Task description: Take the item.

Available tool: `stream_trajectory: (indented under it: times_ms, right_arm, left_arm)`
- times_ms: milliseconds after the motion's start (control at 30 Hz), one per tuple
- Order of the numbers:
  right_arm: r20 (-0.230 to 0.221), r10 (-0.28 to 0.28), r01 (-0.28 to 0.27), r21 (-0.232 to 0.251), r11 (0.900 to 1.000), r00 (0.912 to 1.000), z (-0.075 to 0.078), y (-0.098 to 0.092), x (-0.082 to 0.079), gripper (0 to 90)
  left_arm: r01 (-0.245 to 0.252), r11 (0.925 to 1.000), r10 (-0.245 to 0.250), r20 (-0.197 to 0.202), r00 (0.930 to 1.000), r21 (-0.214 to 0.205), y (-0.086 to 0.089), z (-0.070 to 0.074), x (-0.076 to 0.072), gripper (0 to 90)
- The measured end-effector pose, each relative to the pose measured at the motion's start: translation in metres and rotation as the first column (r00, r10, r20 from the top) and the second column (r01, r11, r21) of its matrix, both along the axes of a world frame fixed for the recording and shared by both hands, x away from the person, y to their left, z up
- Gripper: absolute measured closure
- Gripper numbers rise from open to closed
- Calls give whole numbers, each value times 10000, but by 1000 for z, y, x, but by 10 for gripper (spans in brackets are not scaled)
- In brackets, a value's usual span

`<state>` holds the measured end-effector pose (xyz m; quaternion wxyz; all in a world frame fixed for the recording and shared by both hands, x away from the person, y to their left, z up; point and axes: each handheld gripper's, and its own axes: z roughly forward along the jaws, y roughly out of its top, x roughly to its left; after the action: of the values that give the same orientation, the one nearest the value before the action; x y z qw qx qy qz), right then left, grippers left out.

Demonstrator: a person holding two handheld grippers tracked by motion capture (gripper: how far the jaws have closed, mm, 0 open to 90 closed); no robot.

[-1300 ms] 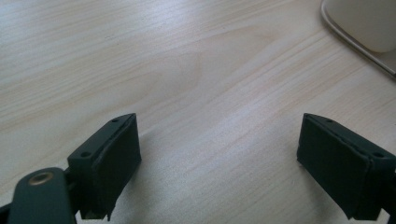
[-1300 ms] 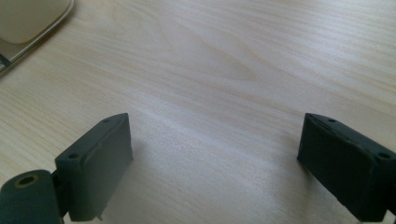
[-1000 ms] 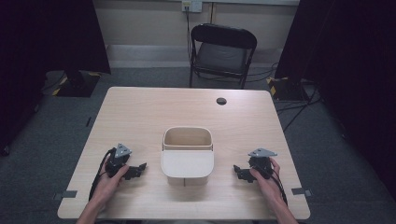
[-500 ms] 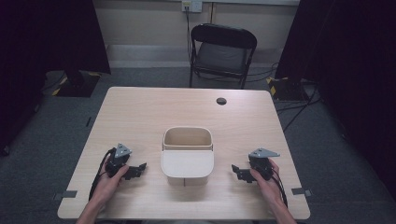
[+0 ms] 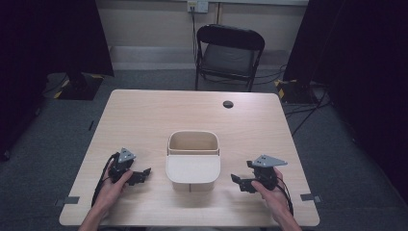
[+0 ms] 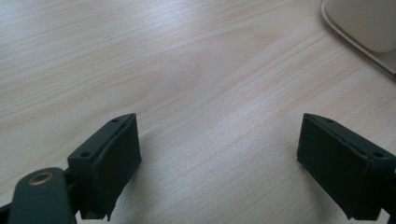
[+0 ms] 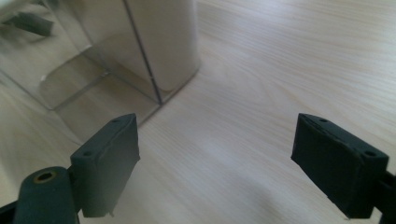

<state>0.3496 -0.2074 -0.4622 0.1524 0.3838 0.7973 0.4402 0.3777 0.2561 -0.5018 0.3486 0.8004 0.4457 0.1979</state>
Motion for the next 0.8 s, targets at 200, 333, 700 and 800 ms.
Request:
stream_trajectory:
  times_ms: [200, 333, 700, 800]
  right_arm:
    - [114, 585, -588, 252, 9980, 9982, 8, 11, -8, 146]
    - [181, 970, -976, 364, 9946, 9951, 12, 18, -14, 152]
    - [235, 1935, -1944, 475, 9798, 9808, 15, 38, -24, 151]
    - [227, 2162, -2171, 501, 9749, 9761, 15, 45, -25, 151]
  left_arm:
    - [4, 10000, -4, -1, 10000, 3, 0, 0, 0, 128]
    - [1, 10000, -1, 0, 10000, -2, 0, 0, 0, 128]
    - [3, 10000, -3, -2, 10000, 3, 0, 0, 0, 127]
    - [2, 10000, -2, 0, 10000, 1, 0, 0, 0, 128]
